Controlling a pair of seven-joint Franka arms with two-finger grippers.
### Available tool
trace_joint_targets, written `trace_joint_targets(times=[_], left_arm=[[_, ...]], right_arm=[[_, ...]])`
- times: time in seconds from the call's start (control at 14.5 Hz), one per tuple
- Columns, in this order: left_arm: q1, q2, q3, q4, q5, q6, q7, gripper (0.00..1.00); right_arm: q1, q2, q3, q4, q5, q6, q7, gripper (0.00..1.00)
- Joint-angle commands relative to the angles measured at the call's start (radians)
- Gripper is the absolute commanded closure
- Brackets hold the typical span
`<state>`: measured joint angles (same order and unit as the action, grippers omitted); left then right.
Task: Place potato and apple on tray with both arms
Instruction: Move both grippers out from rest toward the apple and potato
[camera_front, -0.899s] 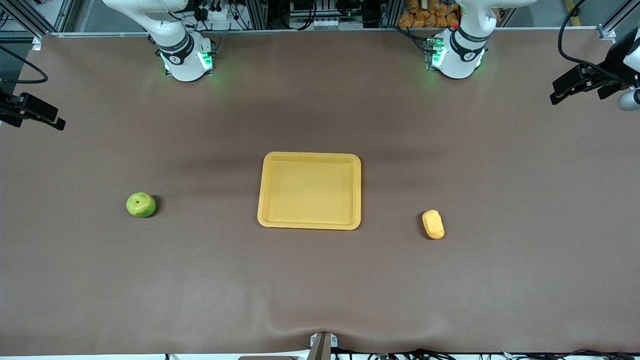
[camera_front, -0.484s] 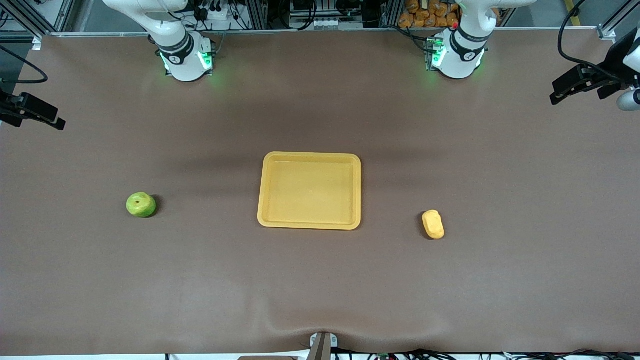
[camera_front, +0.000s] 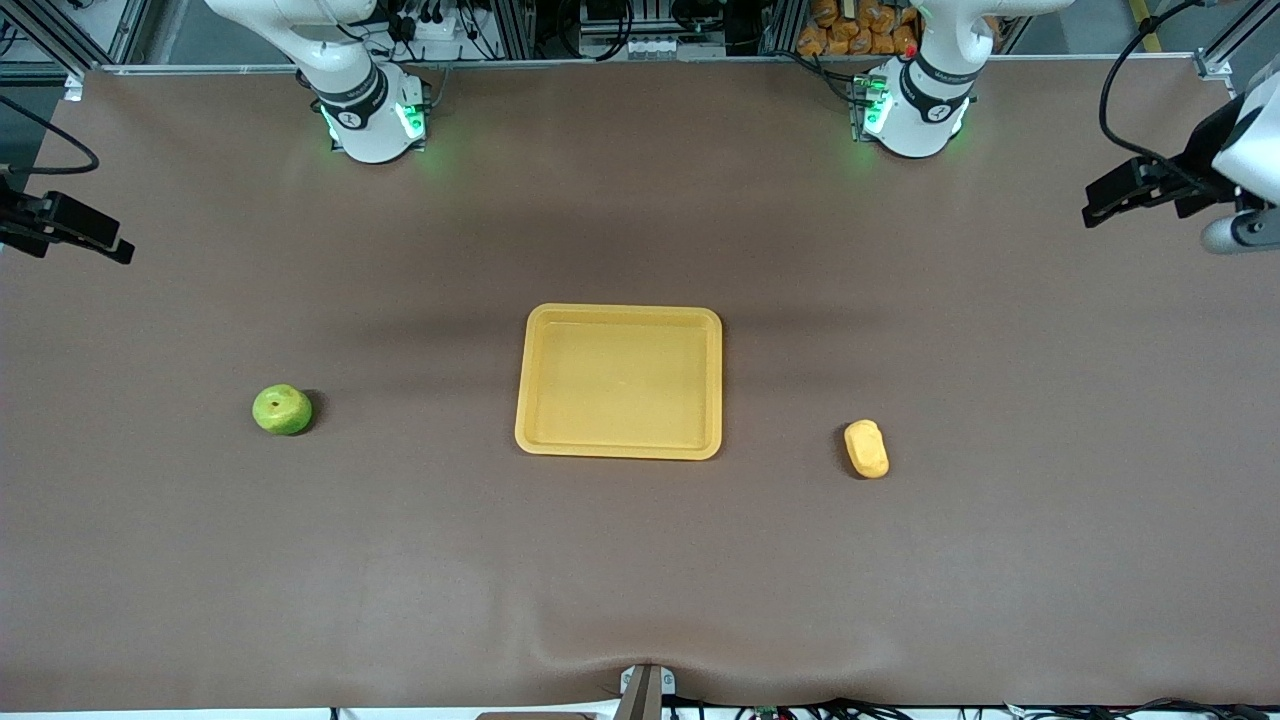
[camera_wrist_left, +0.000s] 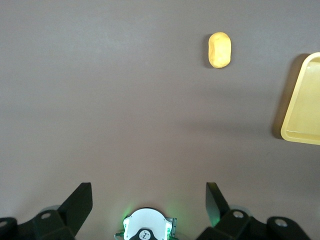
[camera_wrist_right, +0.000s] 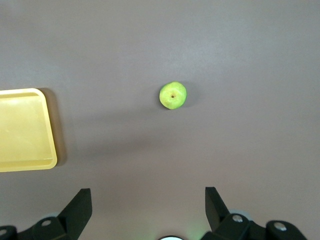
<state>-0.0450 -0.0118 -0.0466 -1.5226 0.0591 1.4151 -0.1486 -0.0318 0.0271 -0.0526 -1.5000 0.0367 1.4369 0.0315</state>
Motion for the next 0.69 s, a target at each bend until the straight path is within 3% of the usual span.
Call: trace_joint_targets(times=[0.0, 0.28, 0.41, 0.62], left_arm=[[-0.003, 0.026, 0.001, -0.017, -0.010, 0.048, 0.006, 0.00], [-0.004, 0.107, -0.006, -0.028, -0.010, 0.131, 0.004, 0.00], [-0.006, 0.162, -0.018, -0.053, -0.010, 0.229, 0.001, 0.00], [-0.025, 0.266, -0.027, -0.048, -0.010, 0.350, -0.084, 0.00]], right_arm=[[-0.008, 0.068, 0.002, 0.018, -0.004, -0.007, 0.007, 0.00], [-0.016, 0.154, 0.002, 0.017, -0.011, 0.005, 0.002, 0.00], [-0.019, 0.270, 0.000, 0.035, -0.009, 0.092, 0.010, 0.00], [-0.003, 0.313, 0.002, 0.043, -0.009, 0.229, 0.015, 0.00]])
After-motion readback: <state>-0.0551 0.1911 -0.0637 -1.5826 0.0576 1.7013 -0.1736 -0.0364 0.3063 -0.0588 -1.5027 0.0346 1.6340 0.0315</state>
